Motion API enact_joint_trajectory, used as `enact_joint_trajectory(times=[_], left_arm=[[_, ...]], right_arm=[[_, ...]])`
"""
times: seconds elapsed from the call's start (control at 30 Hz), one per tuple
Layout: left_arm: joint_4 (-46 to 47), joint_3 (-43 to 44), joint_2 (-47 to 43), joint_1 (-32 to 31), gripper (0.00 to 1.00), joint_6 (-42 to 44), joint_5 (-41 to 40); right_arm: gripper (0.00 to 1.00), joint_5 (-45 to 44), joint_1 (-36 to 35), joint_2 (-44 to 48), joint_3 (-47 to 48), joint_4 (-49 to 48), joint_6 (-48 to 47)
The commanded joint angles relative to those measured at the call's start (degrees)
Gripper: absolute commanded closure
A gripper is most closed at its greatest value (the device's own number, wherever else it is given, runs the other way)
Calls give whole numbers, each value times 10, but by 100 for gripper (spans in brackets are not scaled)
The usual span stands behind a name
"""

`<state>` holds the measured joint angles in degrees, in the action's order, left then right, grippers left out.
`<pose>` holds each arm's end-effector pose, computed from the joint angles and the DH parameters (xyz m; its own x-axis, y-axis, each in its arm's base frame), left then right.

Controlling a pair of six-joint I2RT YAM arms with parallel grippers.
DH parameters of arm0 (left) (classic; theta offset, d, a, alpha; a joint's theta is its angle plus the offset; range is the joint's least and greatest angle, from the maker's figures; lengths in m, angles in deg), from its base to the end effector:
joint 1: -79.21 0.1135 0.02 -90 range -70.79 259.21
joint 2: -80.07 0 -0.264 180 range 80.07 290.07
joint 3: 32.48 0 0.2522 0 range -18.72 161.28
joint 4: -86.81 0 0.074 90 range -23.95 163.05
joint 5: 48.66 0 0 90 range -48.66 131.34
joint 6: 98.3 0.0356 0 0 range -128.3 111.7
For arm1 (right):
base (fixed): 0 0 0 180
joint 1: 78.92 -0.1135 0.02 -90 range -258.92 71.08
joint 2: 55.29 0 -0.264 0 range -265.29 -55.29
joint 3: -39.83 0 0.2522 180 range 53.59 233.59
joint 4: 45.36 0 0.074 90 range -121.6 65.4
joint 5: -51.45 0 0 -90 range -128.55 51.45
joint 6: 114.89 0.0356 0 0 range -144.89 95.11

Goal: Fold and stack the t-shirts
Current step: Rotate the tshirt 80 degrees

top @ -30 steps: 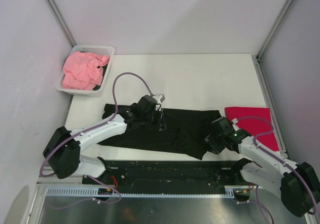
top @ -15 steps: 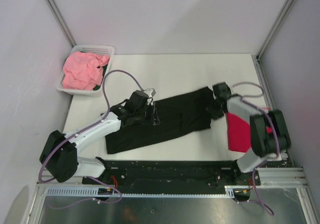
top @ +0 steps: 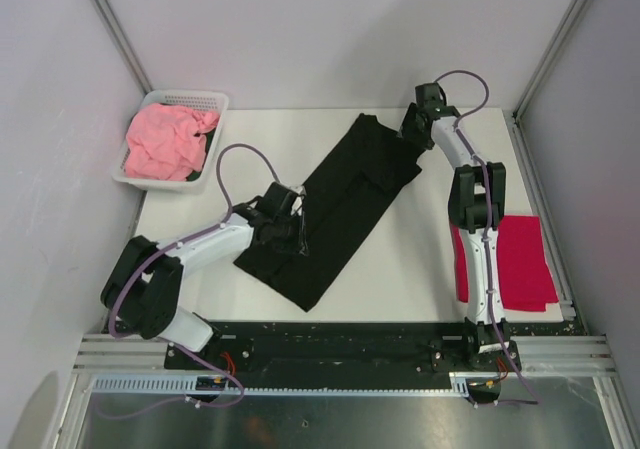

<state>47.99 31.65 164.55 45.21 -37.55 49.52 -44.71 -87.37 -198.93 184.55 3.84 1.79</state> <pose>0.2351 -0.1647 0.1948 -0.9211 0.0379 -0.3874 0.1878 0.9150 -0.3570 0.5523 0.0782 0.1933 -0.6918 0.3485 -0.6324 0.2634 0.9373 0.2284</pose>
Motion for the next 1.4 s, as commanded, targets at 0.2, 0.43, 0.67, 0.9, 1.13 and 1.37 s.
enact_joint_trajectory(times=[0.2, 0.43, 0.67, 0.9, 1.13, 1.37], left_arm=[[-4, -12, 8, -39, 78, 17, 1], [-3, -57, 0, -73, 82, -9, -29], [-3, -73, 17, -96, 85, -13, -35], [-4, -56, 56, -140, 87, -15, -28], [-3, -16, 105, -184, 88, -23, -9], [-1, 122, 216, -244, 89, -45, 29]], right_arm=[[40, -30, 11, 70, -23, 58, -16], [59, -20, 27, 47, -34, 47, 13], [66, -12, 38, -4, 6, 43, 19], [69, 6, 48, -61, 66, 31, 10], [88, -8, 73, -82, 88, 1, 13], [80, 1, 96, -93, 128, -53, 2]])
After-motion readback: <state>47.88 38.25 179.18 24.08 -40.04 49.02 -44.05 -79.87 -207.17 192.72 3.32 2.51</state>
